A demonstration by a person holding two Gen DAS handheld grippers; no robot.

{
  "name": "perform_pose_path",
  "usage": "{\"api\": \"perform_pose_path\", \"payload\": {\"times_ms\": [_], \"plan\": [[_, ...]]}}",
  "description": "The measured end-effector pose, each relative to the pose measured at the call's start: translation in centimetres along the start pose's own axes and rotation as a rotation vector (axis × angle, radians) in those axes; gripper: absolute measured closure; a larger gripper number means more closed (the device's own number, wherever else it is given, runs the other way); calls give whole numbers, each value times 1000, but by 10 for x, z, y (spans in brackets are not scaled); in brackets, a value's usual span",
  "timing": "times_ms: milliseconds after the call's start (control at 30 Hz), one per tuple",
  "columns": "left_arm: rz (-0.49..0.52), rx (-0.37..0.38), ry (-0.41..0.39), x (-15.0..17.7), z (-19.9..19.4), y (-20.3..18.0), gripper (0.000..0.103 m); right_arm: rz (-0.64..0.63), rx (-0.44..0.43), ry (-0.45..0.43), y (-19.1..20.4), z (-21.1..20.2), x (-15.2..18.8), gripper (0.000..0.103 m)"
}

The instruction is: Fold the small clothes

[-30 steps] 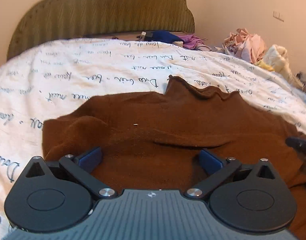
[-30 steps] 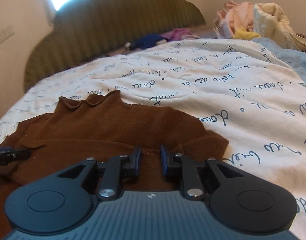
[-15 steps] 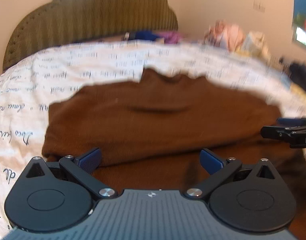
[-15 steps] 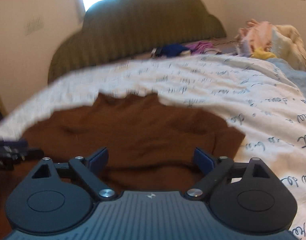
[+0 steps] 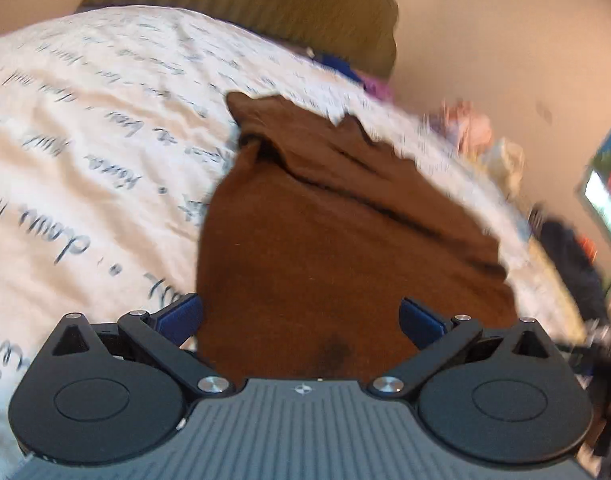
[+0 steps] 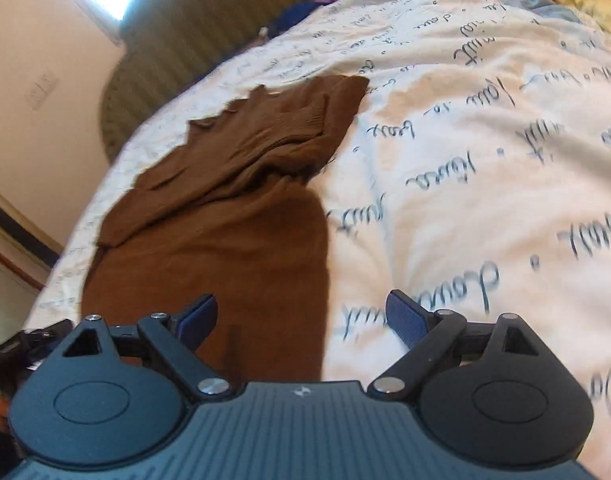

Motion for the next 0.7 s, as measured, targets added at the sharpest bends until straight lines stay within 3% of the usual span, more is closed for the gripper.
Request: {"api": "perform_pose_path", "payload": {"times_ms": [33, 67, 100, 133, 167, 200, 233, 267, 400, 567, 667, 700], "plan": [[-67, 29, 3, -2, 0, 4, 1, -7, -8, 14, 6, 0, 5, 18], [-119, 47, -1, -5, 0, 6, 3, -13, -17, 24, 11, 1, 9, 36], [-161, 64, 3, -8, 2, 7, 4, -12, -20, 43, 13, 5, 13, 68], [-181, 77, 6, -10, 4, 6, 7, -9, -11, 62, 13, 10, 17, 85], [-183, 82, 16, -10, 6, 4, 25, -12, -13, 75, 12, 13, 19, 96], [-167, 84, 41, -8, 8, 0, 63, -13, -20, 71, 13, 14, 19, 96], [-143, 76, 84, -5, 13, -3, 88, -15, -21, 70, 13, 13, 18, 97], [-126, 66, 125, 1, 17, -5, 97, -31, -12, 67, 14, 10, 18, 98], [-76, 98, 88, 5, -2, -19, 97, -90, 55, 42, 4, -8, 4, 99], [-36, -47, 75, 10, -8, 14, 95, -3, 7, 100, -14, -6, 9, 98], [-143, 23, 85, 13, -18, 25, 83, 63, -27, 114, -16, -10, 19, 96], [-163, 51, 101, 15, -23, 24, 68, 110, -61, 126, -16, -15, 24, 94]]}}
Point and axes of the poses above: each gripper's, at about its wrist camera, not at the fingertips, and z roughly the way its jaws point, y to its left, x to its underside, the point moved 10 cm from there along z, roughly the way its jaws point, and after that the axes turned 1 degree about y, right-handed, at the moved point
